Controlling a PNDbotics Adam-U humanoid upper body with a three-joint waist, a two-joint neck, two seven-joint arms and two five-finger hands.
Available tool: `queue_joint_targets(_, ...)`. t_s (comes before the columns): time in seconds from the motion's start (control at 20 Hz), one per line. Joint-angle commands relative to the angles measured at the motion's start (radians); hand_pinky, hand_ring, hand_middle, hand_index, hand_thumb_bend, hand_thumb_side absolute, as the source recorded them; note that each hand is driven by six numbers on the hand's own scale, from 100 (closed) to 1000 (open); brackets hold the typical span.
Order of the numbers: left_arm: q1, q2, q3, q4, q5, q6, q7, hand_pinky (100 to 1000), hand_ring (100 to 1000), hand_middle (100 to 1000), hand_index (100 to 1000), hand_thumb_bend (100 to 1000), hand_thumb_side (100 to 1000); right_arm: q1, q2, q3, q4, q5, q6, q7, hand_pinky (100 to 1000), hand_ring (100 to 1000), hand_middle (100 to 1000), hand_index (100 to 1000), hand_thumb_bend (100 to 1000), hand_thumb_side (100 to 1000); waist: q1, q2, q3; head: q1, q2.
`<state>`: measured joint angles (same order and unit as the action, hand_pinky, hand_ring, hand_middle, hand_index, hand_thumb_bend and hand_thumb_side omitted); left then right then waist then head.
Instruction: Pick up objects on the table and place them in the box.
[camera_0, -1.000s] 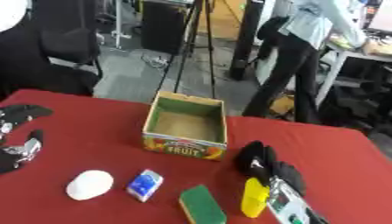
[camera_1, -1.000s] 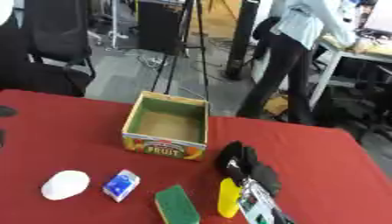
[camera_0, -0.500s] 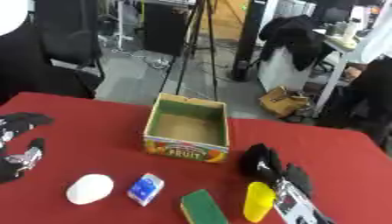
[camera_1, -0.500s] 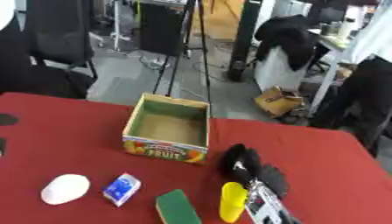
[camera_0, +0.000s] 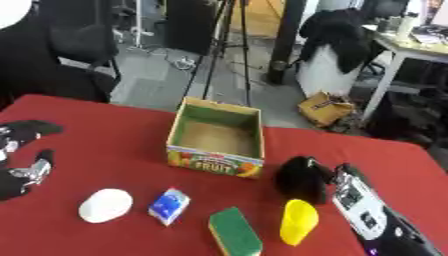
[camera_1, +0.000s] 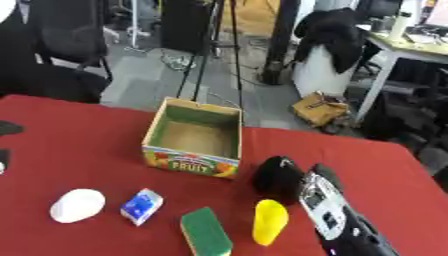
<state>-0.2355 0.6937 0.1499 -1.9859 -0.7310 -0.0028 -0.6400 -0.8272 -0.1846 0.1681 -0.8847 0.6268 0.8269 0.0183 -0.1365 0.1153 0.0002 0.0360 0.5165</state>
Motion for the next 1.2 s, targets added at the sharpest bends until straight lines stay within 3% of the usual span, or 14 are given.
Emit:
queue_joint_targets(0.05,-0.018,0.013,0.003,-0.014,0.004,-0.002,-0.004,975,991,929,1000,100,963,-0.022,-0.030,-0.002,-0.032,0.001,0.005,0.017,865,983,895,959,464,1000,0.010,-0.013,0.000,-0.008,0.004)
queue_joint_targets(1.2,-0.048,0.006,-0.011,-0.014,0.015,-0.016,-0.013,974,992,929,1000,100,954,-0.065,-0.033,0.014,-0.017,0.012,0.003,0.029,869,983,899,959,437,1000,0.011,-0.002,0.041,-0.027,0.012)
